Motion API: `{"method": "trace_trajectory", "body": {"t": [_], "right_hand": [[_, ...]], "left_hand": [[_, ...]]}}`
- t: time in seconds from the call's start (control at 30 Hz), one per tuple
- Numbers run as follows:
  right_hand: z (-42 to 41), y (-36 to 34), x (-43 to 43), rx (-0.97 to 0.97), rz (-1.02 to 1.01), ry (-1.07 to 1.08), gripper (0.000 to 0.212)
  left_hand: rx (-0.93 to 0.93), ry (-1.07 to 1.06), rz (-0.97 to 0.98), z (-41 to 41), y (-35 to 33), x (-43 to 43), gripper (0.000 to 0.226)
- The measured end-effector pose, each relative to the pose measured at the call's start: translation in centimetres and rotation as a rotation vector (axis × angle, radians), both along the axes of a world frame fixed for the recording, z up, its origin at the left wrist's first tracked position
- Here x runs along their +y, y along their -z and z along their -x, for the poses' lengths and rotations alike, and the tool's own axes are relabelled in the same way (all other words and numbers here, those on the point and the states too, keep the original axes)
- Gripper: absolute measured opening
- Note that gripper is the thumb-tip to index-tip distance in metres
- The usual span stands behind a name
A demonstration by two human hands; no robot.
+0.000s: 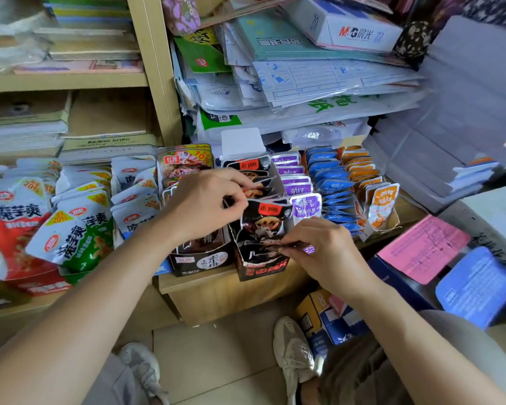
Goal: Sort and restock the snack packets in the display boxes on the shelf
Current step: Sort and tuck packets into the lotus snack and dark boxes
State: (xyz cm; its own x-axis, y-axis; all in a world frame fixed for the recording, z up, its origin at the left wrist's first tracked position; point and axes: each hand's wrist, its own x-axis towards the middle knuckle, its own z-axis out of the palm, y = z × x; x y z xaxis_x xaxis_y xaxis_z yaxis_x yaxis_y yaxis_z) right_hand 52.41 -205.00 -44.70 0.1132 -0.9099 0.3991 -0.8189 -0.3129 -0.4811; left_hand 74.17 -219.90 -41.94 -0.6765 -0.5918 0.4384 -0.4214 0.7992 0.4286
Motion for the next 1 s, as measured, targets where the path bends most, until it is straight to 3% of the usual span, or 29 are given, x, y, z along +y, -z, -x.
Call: {"method": "trace_trajectory", "body": {"t": [0.2, 0.43, 0.53, 0.63, 0.7, 0.83, 1.0], "right_hand": [[-0.6, 1.0, -2.7, -0.079, 0.132, 0.183, 0.022], [-1.0, 1.2, -3.3, -0.057, 0.236, 0.202, 0.028], [-0.9, 1.3, -3.9, -0.072, 0.107, 0.226, 0.054], [-0.6, 0.9, -4.0, -0.078, 0.049, 0.188, 0.080], [-0.6, 0.7, -3.6, -0.070, 0.054, 0.141, 0.073], [-0.3, 0.7, -2.8, -0.016, 0.033, 0.092, 0.035], [0.3, 0.6, -2.1, 0.007, -0.023, 0.059, 0.028]], "left_hand": [[0.128, -0.078, -0.029, 0.1, 0.3, -0.5, 0.011], [-0.106, -0.134, 0.003, 0.0, 0.9, -1.0, 0.011], [-0.102, -0.148, 0.041, 0.2, 0.9, -0.9, 0.012], [-0.021, -0.108, -0.101, 0.2, 0.9, -1.3, 0.015], [0.000, -0.048, -0.204, 0.0, 0.7, -1.5, 0.022], [-0.022, -0.019, -0.305, -0.9, 0.7, -2.4, 0.029], [-0.134, -0.021, -0.276, -1.2, 0.2, -2.5, 0.050]]}}
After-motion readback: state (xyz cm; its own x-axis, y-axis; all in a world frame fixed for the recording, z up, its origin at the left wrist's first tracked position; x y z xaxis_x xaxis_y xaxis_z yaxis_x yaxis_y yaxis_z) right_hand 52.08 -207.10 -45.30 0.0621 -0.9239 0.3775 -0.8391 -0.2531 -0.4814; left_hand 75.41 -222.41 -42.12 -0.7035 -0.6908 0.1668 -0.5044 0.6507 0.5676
